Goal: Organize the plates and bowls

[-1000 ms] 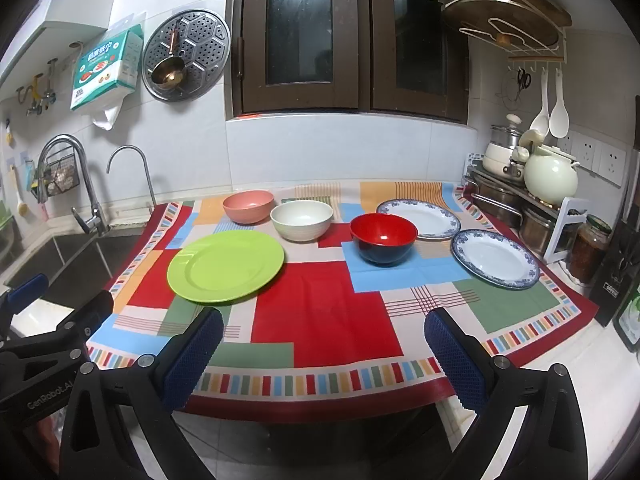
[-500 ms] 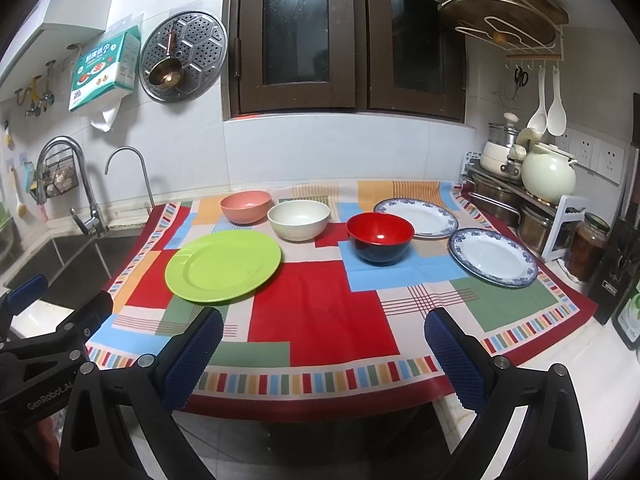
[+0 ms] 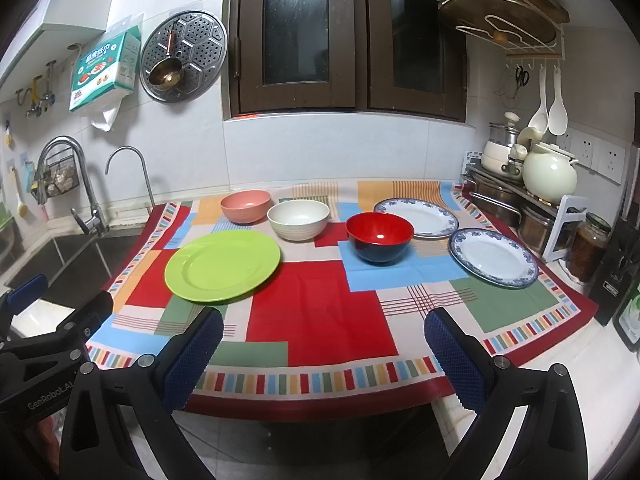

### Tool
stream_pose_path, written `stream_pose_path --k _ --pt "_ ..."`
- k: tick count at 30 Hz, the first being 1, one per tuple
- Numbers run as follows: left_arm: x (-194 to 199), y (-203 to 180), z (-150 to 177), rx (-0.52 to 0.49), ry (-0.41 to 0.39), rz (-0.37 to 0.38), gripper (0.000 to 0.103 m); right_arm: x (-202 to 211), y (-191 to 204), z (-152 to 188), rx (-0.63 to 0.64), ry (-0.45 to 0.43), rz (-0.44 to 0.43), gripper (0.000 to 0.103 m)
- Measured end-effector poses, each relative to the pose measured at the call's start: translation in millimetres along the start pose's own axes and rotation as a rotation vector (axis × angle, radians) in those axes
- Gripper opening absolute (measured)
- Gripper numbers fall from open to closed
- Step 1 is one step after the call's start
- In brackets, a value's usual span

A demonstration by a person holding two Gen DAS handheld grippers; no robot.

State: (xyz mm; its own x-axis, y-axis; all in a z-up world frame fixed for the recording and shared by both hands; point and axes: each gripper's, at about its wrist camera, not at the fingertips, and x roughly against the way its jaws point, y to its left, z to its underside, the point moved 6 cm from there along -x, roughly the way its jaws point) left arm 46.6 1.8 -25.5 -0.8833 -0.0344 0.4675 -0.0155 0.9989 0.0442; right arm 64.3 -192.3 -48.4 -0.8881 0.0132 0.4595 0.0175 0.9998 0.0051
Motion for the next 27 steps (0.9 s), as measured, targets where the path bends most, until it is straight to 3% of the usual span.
stream_pose_path --k 9,15,23,27 --pt "-4 -8 -2 -0.003 0.013 -0.024 0.103 -2 -1 0 0.002 0.002 -0.006 0.102" --pt "-11 -12 -5 -0.001 0.024 -0.087 0.103 -14 -3 -8 0.044 0.018 -0.026 0.102" --pt "-23 -8 1 0.032 0.083 -0.138 0.103 -39 -1 -14 0.05 0.065 -0.144 0.102" --pt "-40 -3 -2 0.025 0.115 -0.145 0.103 -53 4 -13 0.049 0.097 -0.159 0.102"
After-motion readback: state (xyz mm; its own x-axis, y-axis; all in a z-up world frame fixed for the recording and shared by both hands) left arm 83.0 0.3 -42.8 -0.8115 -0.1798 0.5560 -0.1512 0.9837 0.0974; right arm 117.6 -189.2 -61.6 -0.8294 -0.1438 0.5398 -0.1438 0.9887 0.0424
